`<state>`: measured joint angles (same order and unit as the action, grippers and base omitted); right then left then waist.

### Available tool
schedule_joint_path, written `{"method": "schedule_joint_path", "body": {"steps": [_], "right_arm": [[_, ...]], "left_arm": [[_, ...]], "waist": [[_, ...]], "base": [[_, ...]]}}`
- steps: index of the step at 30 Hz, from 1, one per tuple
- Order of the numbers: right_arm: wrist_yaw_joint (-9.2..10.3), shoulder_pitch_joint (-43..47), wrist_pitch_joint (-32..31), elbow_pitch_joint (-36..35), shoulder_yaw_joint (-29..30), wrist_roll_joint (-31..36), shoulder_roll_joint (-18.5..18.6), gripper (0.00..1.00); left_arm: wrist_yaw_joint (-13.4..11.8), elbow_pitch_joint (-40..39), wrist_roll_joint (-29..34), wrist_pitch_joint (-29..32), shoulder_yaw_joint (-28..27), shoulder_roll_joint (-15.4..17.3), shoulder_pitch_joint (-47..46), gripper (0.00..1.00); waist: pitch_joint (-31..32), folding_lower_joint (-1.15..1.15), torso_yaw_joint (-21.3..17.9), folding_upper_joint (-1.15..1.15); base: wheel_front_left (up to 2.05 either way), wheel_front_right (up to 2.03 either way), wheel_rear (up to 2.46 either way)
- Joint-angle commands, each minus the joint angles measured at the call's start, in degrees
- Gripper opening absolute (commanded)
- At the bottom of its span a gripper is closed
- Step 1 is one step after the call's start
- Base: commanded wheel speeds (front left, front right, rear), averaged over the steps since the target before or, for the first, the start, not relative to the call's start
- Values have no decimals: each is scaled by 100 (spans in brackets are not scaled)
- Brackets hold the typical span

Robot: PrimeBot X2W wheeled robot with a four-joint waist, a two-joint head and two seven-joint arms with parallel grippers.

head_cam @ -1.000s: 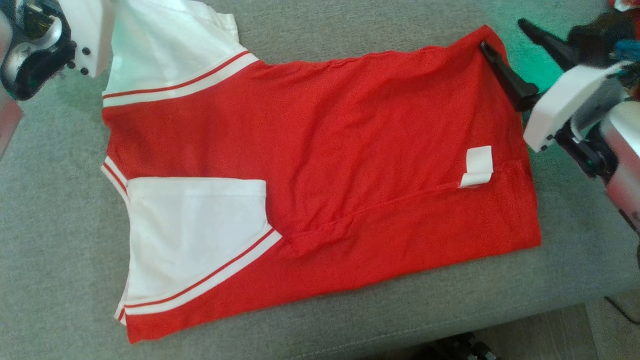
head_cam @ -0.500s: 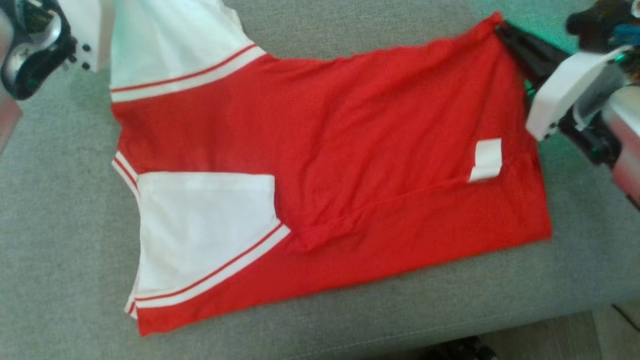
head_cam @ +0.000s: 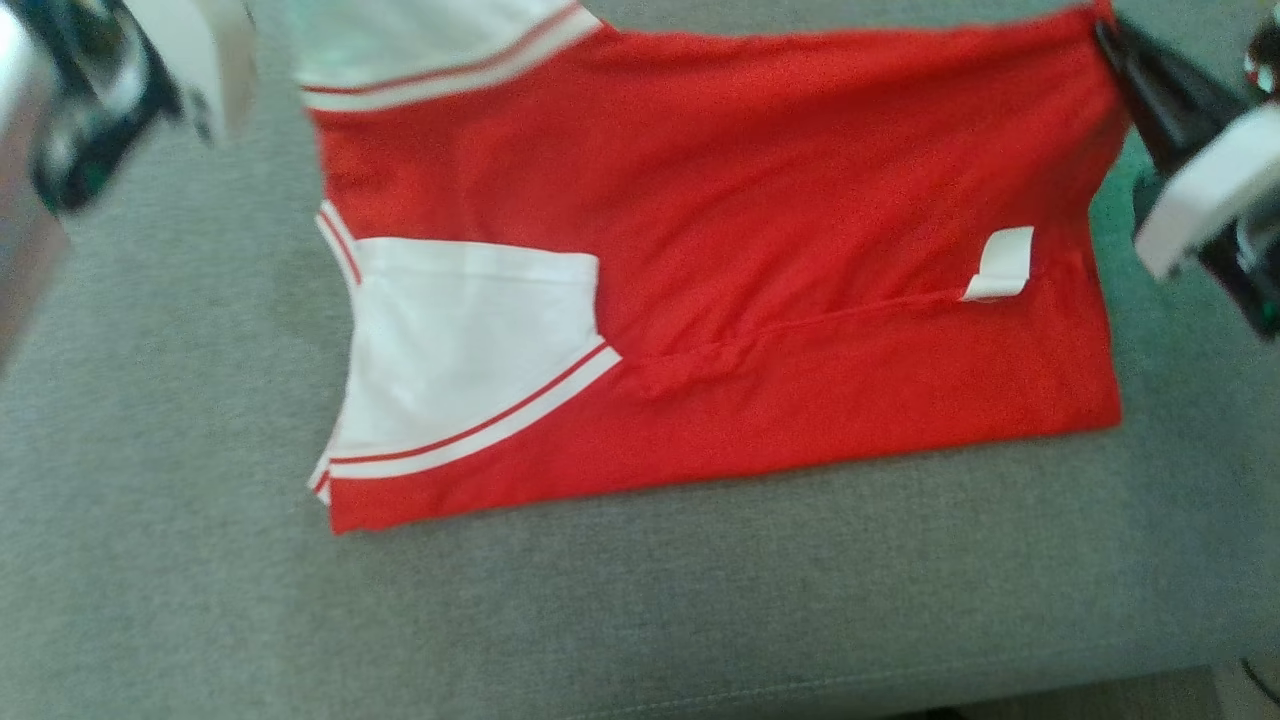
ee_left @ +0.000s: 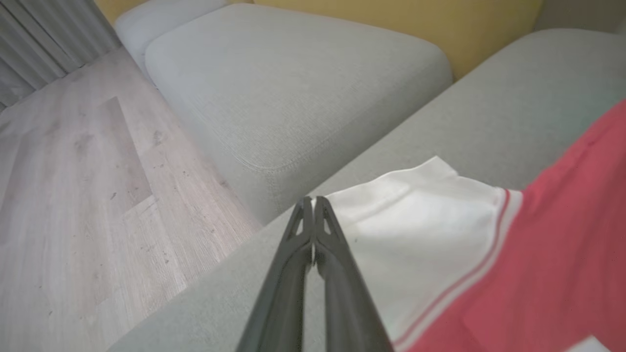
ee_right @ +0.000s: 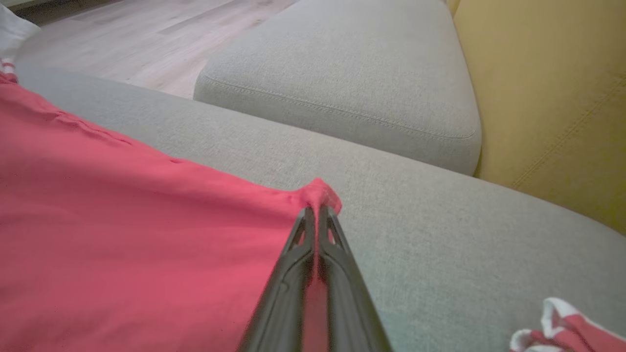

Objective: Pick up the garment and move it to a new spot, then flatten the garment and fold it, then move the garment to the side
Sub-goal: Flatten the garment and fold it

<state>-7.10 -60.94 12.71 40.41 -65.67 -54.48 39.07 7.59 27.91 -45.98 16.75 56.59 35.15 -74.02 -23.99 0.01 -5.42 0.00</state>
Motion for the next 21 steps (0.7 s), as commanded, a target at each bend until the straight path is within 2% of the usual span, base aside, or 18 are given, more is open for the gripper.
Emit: {"method": "schedule_joint_path", "body": {"steps": [1,8,13,17,21], "right_arm": [[-39,351,92,-74,32,-48,235,0],[-39,996,182,-318,267,0,468,0],[-39,1501,208,-557,579,154,577,0],[-39,1953,216,-731,908,299,652,0],[-39,2444,220,-941,1283,420,716,0]], "left_arm": [[-26,-217,-14,-33,-147,323,63,0],[-442,-1239,-10,-169,51,885,1110,0],[-983,-2088,28,-256,161,1377,1884,0],[-1386,-2739,-37,-327,218,1635,2426,0],[-1685,-3242,-70,-355,265,1850,2789,0]], "waist": [[141,-1,141,0],[408,-1,332,0],[510,-1,374,0],[540,-1,420,0],[567,-1,439,0]], "base": [[0,0,0],[0,0,0],[0,0,0],[0,0,0],[0,0,0]]}}
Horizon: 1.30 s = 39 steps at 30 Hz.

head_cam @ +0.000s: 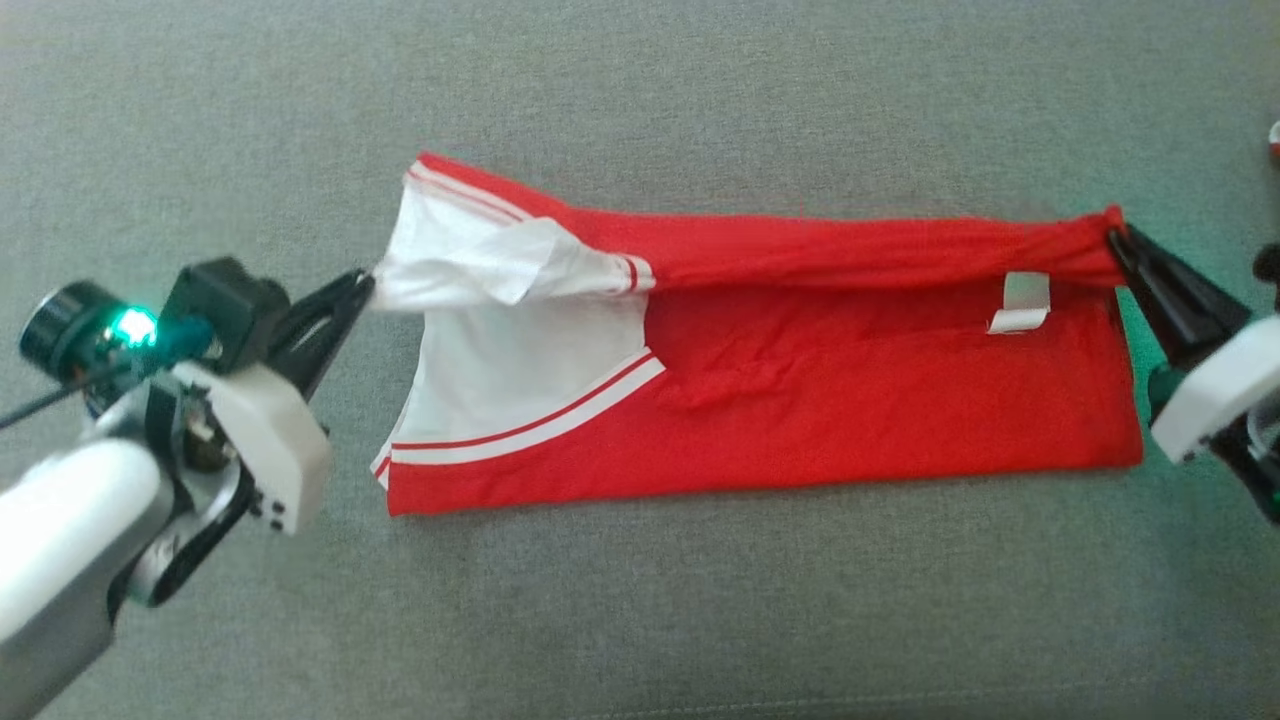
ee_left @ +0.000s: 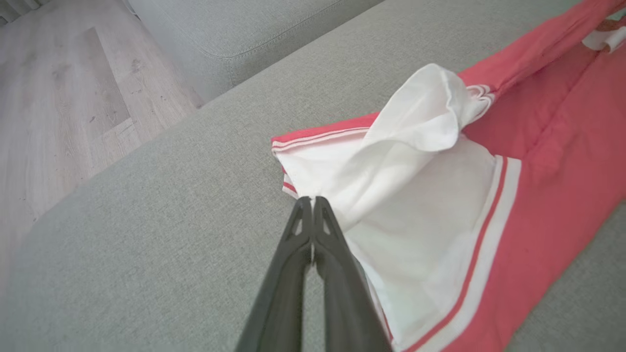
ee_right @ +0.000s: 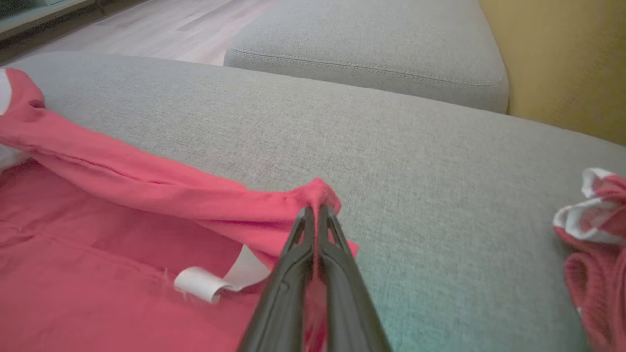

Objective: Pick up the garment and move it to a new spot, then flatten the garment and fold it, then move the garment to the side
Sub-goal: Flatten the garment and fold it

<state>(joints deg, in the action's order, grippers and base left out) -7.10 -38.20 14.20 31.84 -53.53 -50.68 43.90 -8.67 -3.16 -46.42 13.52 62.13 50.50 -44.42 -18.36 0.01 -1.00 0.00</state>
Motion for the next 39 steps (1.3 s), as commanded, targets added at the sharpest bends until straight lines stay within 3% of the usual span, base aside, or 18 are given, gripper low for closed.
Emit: {"method": "schedule_joint_path", "body": {"steps": [1,8,13,15,16,17,18,19,24,32,35,39], "right_arm": [[-39,287,70,-124,169,75,237,0],[-39,1001,-41,-394,875,315,125,0],[-39,1452,-204,-646,1377,500,-13,0],[-39,1627,-303,-762,1577,564,-77,56],[-39,1714,-338,-796,1705,593,-107,100],[-39,1801,-345,-821,1848,636,-135,100],[-39,1801,-345,-821,1848,636,-135,100],[-39,1900,-346,-847,1987,677,-168,100],[-39,2545,-272,-956,2794,954,-431,100],[-39,3431,-110,-1300,4132,1251,-1384,100],[-39,3560,-159,-1377,4562,1470,-1705,100],[-39,3609,-326,-1332,5078,1722,-2084,100]], "left_arm": [[-128,-240,-40,-50,-289,358,-95,0],[-518,-796,-168,-48,-225,642,390,0],[-728,-996,-157,-124,-170,630,595,0],[-788,-988,-143,-183,-159,590,646,0],[-831,-974,-141,-227,-163,559,674,0],[-879,-953,-127,-277,-163,525,704,52],[-879,-953,-127,-277,-163,525,704,52],[-946,-926,-122,-363,-179,471,744,100],[-1387,-688,-76,-957,-269,62,1038,100],[-2234,62,-157,-2641,-740,-1004,1941,100],[-2411,265,-72,-2819,-966,-1438,2326,100],[-2445,309,277,-2847,-1206,-1952,2801,100]], "waist": [[11,-1,-5,0],[47,-1,-25,0],[9,-1,13,0],[6,-1,25,0],[10,-1,29,0],[19,-1,32,0],[19,-1,32,0],[38,-1,33,0],[206,-1,80,0],[637,-1,313,0],[825,-1,463,0],[1050,-1,712,0]], "base": [[0,0,0],[0,0,0],[0,0,0],[0,0,0],[0,0,0],[0,0,0],[0,0,0],[0,0,0],[0,0,0],[0,0,0],[0,0,0],[0,0,0]]}}
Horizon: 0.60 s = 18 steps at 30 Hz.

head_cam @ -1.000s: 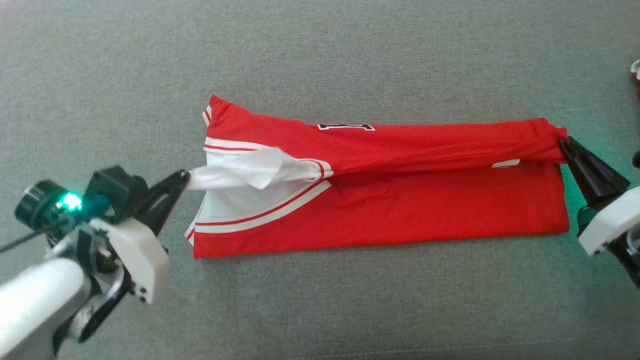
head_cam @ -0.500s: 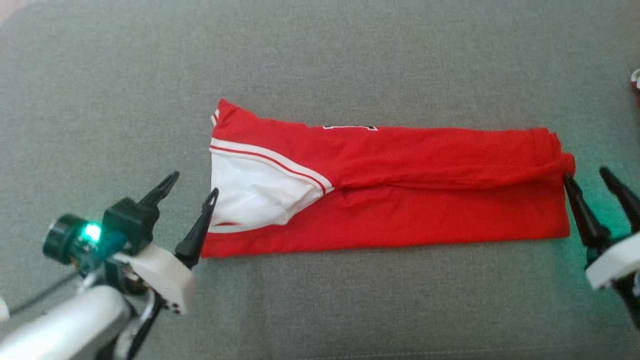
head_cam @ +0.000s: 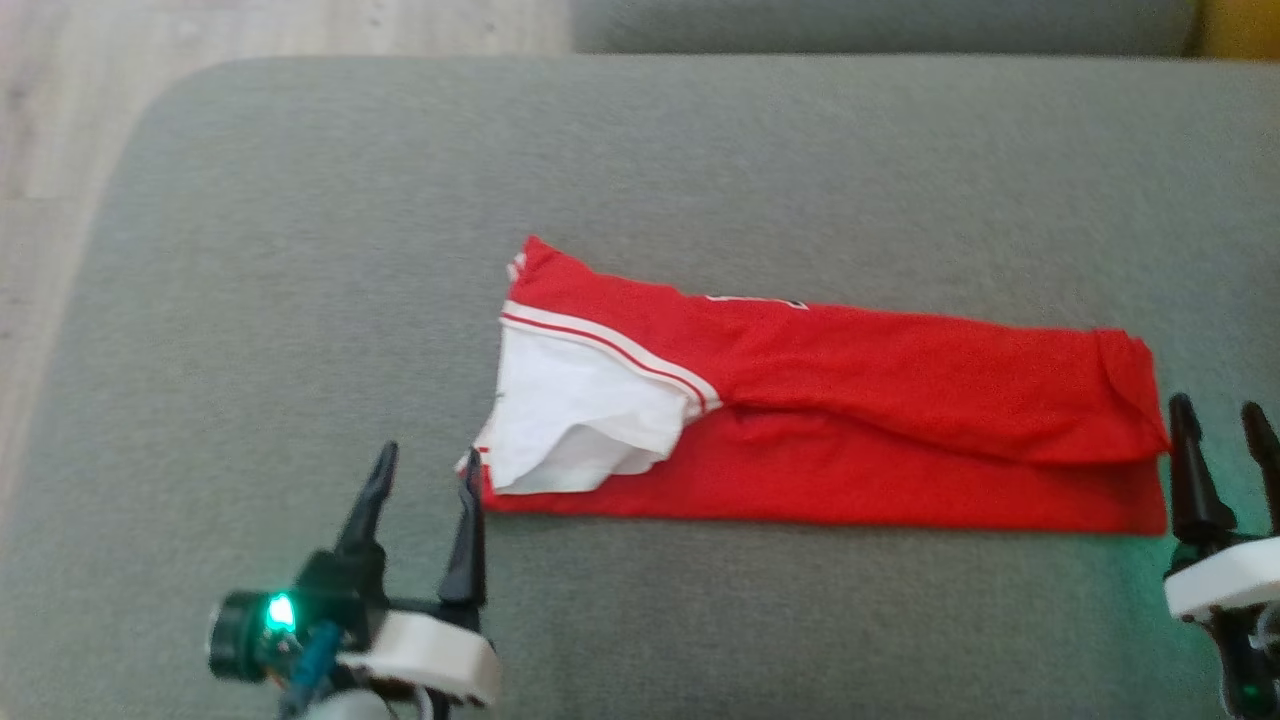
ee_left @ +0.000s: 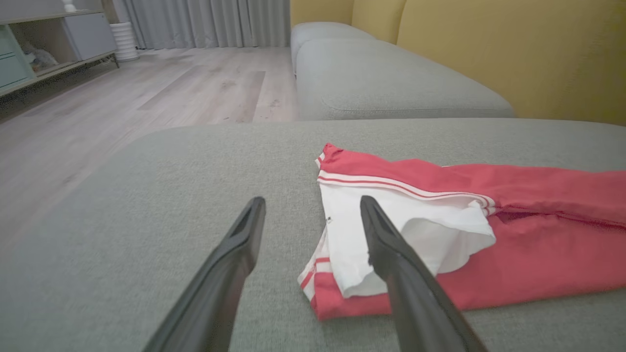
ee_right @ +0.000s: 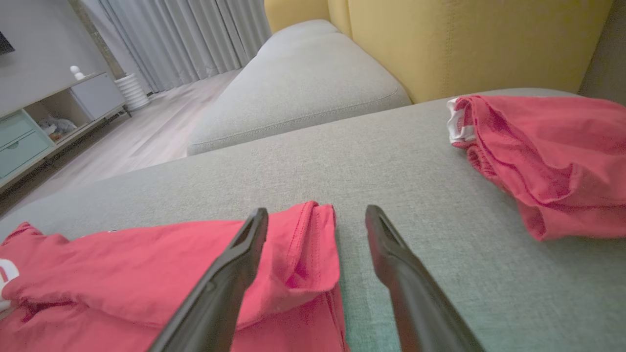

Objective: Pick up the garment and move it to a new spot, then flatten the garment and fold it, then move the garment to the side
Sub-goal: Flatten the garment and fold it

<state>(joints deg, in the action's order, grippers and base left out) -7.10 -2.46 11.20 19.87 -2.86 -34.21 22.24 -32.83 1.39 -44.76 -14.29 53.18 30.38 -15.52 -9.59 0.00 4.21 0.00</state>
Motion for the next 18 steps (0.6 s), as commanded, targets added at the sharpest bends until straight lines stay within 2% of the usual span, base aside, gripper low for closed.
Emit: {"method": "schedule_joint_path", "body": {"steps": [1,7,10,11,12,13,15,16,17,18], "right_arm": [[-39,34,-75,-82,151,160,4,100],[-39,27,-437,630,933,575,-617,100],[-39,-63,-632,990,1064,622,-822,100],[-39,-100,-702,1089,1087,642,-876,90],[-39,-142,-744,1171,1113,665,-923,69],[-39,-184,-791,1255,1156,664,-981,41],[-39,-258,-859,1388,1218,705,-1054,19],[-39,-294,-870,1458,1270,727,-1077,18],[-39,-331,-869,1512,1291,752,-1087,3],[-39,-366,-859,1552,1301,761,-1101,0]], "left_arm": [[-16,-150,203,-68,-374,-39,35,100],[228,-142,735,-70,-782,-474,530,100],[321,-141,929,-70,-954,-526,613,100],[337,-150,999,-70,-1009,-532,632,100],[358,-157,1052,-70,-1062,-534,657,100],[383,-157,1089,-70,-1108,-535,687,100],[409,-168,1168,-70,-1199,-538,740,100],[433,-165,1192,-70,-1229,-544,766,100],[461,-161,1218,-70,-1254,-549,787,100],[484,-160,1243,-70,-1282,-554,806,100]], "waist": [[213,0,243,0],[358,0,567,0],[382,0,640,0],[392,0,658,0],[402,0,670,0],[414,0,676,0],[436,0,678,0],[446,0,679,0],[454,0,677,0],[464,0,669,0]], "base": [[0,0,0],[0,0,0],[0,0,0],[0,0,0],[0,0,0],[0,0,0],[0,0,0],[0,0,0],[0,0,0],[0,0,0]]}}
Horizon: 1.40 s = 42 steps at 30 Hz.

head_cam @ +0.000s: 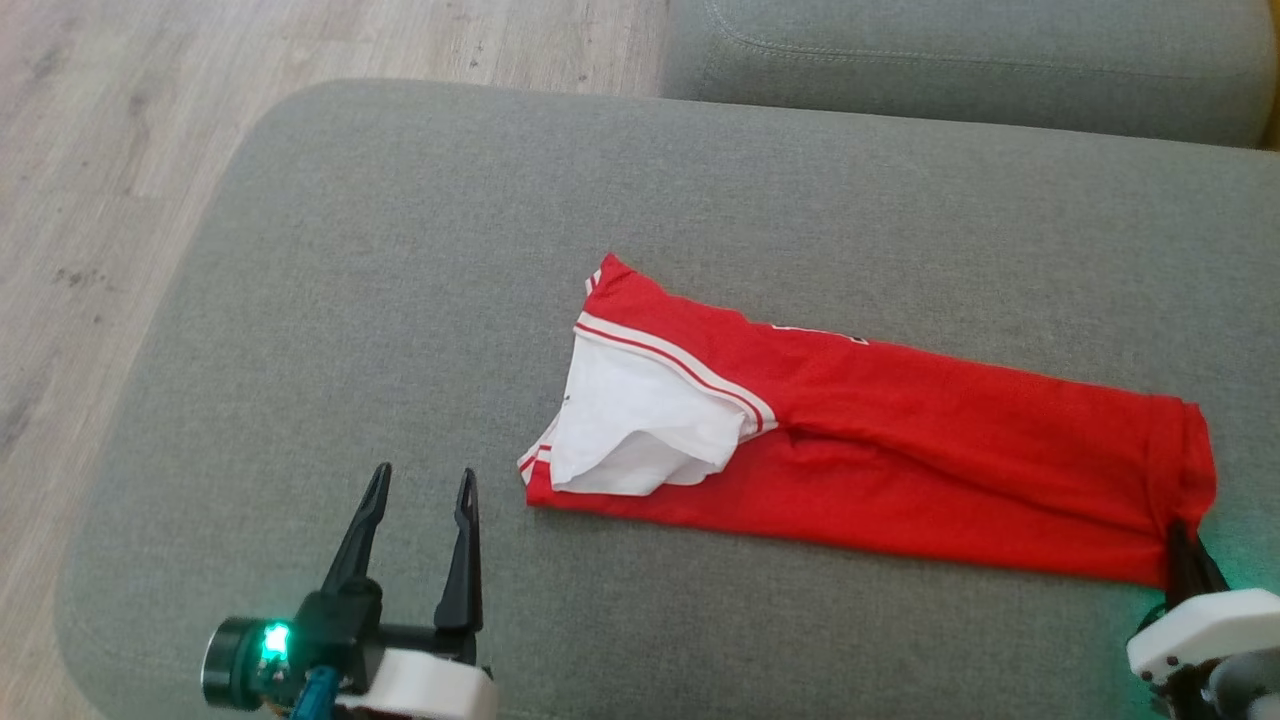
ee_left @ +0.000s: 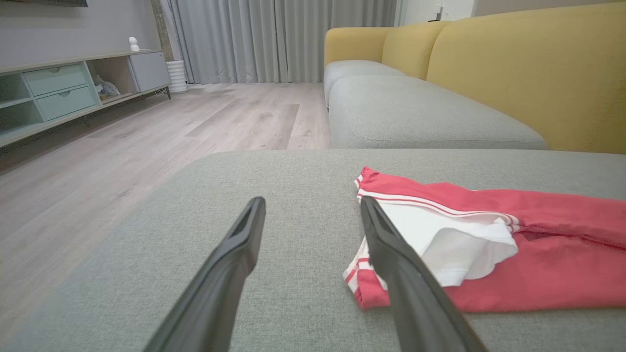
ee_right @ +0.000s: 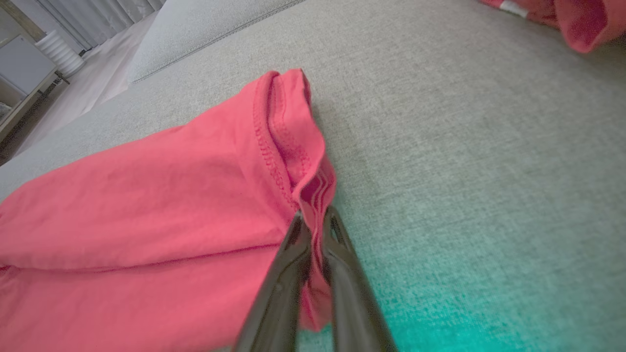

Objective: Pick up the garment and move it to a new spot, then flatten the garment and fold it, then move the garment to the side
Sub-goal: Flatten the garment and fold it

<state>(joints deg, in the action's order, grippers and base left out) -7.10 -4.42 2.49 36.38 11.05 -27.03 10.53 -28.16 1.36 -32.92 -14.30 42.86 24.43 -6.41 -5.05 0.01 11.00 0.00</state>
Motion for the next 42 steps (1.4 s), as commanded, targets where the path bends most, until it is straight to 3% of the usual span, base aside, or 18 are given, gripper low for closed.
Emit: {"method": "schedule_joint_path", "body": {"steps": [1,9,15,19,22,28,32,36,40,41,42], "right_arm": [[-39,-201,16,-63,-81,29,54,0],[-39,-399,198,-12,-119,-153,178,0],[-39,-619,177,-192,39,-418,743,0],[-39,-691,-27,-630,205,-709,1125,0],[-39,-670,-262,-1290,1,-784,1228,0],[-39,-517,-693,-2801,-911,-679,755,0],[-39,-619,-951,-3407,-1657,-537,363,0],[-39,-820,-1068,-3457,-2467,-433,27,0],[-39,-956,-1052,-3034,-3257,-200,-268,0],[-39,-975,-1026,-2885,-3432,-180,-359,32],[-39,-984,-1005,-2715,-3581,-153,-434,93]], "left_arm": [[37,-154,80,-69,-278,35,-84,100],[148,-142,189,-70,-413,-18,36,100],[262,-166,292,-70,-490,-45,45,100],[337,-154,349,-70,-536,-76,-3,100],[425,-127,380,-70,-541,-75,-28,100],[485,-58,398,-69,-486,-9,110,100],[500,-42,402,-60,-467,-4,73,100],[500,-15,392,-57,-457,-20,64,100],[498,8,397,-57,-445,-41,44,100],[496,11,397,-58,-451,-48,37,100],[494,17,398,-58,-455,-55,32,100]], "waist": [[19,-1,-21,0],[50,-1,-152,0],[-2,-1,-327,0],[3,-1,-372,0],[67,-1,-404,0],[249,-1,-394,0],[238,-1,-273,0],[210,-1,-127,0],[148,-1,24,0],[128,-1,51,0],[109,-1,77,0]], "base": [[0,0,0],[0,0,0],[0,0,0],[0,0,0],[0,0,0],[0,0,0],[0,0,0],[0,0,0],[0,0,0],[0,0,0],[0,0,0]]}}
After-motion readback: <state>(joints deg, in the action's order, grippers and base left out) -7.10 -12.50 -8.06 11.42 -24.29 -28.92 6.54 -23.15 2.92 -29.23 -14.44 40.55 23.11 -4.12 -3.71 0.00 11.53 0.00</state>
